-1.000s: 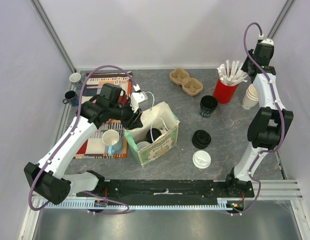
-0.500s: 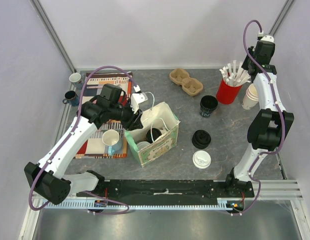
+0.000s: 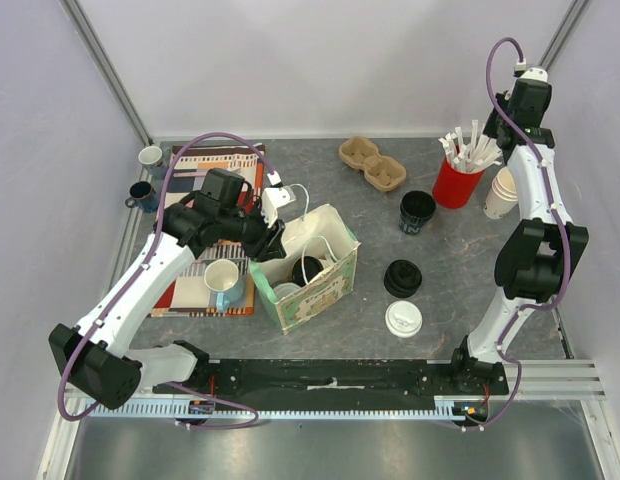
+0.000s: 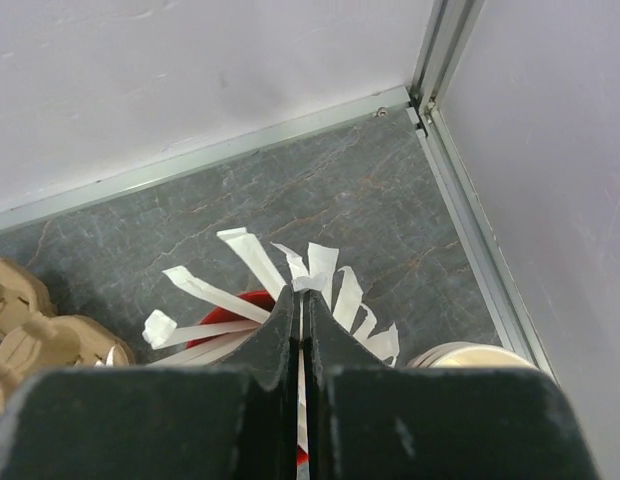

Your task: Pack the takeout coffee

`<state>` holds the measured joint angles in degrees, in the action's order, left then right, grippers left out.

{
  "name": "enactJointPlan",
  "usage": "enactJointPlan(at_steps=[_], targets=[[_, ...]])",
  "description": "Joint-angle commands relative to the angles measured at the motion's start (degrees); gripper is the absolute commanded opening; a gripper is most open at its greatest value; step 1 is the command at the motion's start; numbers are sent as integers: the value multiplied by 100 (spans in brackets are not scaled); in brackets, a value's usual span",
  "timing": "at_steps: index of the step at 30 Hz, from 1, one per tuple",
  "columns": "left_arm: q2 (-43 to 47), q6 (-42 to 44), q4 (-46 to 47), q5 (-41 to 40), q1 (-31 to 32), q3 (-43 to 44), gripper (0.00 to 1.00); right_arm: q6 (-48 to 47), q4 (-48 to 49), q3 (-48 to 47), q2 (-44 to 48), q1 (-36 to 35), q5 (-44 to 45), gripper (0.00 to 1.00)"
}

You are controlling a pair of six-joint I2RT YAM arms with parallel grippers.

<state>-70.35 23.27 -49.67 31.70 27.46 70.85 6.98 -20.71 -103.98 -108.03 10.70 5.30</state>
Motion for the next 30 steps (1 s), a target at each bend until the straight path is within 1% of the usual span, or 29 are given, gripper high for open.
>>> enactJointPlan(at_steps=[1, 5, 9, 17, 20, 21, 22, 23, 24, 25, 26, 28, 29, 30], targets=[[65, 20, -16, 134, -4, -10, 43, -250, 128, -289, 519, -15, -519, 0], [65, 37, -25, 117, -4, -1, 43, -276, 225, -228, 862, -15, -986, 0], [91, 55, -43, 99, -4, -10, 43, -355, 287, -184, 1204, -15, -952, 0], [100, 90, -43, 90, -4, -19, 43, -496, 252, -219, 1609, -15, -847, 0], [109, 99, -51, 12, -4, -10, 43, -382, 295, -271, 2055, -59, -872, 0], [100, 108, -52, -24, -4, -1, 43, -321, 443, -219, 2206, -120, -925, 0], [109, 125, -69, -33, -4, 8, 43, -259, 584, -158, 2372, -155, -1117, 0], [100, 152, -95, -41, -4, 25, 43, -76, 760, -53, 2731, -199, -1258, 0], [100, 169, -96, -85, -4, 52, 43, 30, 1153, 183, 2908, -278, -1512, 0], [100, 178, -104, -111, -4, 69, 42, 188, 1357, 325, 3076, -305, -2158, 0], [100, 204, -104, -129, -4, 78, 42, 624, 1559, 439, 3338, -331, -2600, 0], [109, 231, -104, -191, -4, 113, 42, 1188, 2270, 843, 3507, -463, -3514, 0], [118, 248, -122, -200, -4, 122, 42, 1739, 2525, 993, 3595, -542, -4432, 0], [118, 249, -131, -217, -4, 148, 42, 2006, 2963, 1246, 3622, -777, -4746, 0]])
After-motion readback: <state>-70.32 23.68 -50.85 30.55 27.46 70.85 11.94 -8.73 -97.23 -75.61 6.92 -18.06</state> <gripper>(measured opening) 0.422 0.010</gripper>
